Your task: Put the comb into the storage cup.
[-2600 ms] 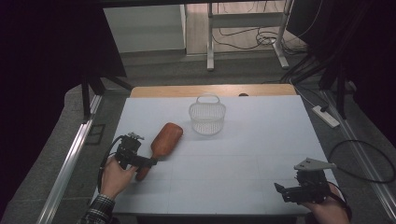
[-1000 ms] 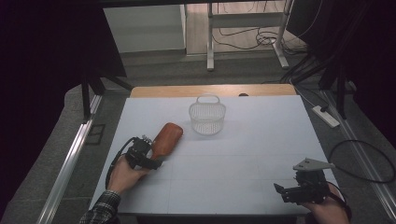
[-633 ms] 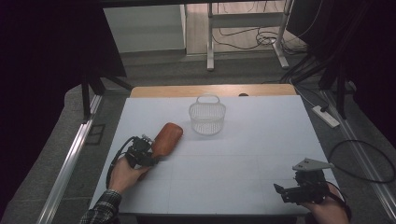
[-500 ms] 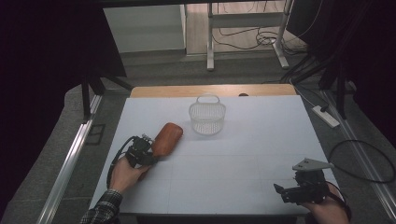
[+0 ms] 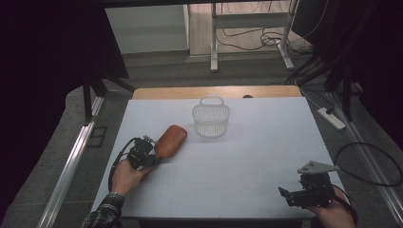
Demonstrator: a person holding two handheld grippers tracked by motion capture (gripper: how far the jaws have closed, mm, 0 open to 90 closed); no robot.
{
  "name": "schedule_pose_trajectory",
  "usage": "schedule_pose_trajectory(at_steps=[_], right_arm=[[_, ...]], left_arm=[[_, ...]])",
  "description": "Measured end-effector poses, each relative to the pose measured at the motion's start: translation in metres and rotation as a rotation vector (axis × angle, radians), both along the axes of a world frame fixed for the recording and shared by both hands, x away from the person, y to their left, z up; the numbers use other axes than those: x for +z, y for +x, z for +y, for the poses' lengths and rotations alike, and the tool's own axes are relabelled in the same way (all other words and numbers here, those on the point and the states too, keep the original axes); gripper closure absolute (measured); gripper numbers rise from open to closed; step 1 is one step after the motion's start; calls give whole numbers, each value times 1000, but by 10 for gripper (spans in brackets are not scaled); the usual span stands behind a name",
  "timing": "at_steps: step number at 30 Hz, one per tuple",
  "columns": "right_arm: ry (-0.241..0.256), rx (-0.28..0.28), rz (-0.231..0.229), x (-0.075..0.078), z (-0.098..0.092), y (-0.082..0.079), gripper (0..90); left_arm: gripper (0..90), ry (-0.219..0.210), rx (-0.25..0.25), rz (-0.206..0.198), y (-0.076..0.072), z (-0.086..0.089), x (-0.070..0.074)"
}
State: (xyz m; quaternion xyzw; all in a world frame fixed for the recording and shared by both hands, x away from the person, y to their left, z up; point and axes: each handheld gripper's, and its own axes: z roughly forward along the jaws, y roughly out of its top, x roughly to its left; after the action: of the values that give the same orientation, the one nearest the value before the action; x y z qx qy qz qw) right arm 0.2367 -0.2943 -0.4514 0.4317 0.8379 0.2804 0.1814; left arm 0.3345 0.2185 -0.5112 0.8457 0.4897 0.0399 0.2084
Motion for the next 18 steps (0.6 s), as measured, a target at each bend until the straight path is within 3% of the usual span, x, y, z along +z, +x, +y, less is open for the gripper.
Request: schedule_pose_trajectory(at_steps=[8, 18], right_arm=[[0, 1, -3, 0, 0, 0, 17], [-3, 2, -7, 0, 0, 0, 18]], left_arm=[[717, -27, 2, -12, -1, 4, 3], [716, -54, -9, -63, -8, 6, 13]])
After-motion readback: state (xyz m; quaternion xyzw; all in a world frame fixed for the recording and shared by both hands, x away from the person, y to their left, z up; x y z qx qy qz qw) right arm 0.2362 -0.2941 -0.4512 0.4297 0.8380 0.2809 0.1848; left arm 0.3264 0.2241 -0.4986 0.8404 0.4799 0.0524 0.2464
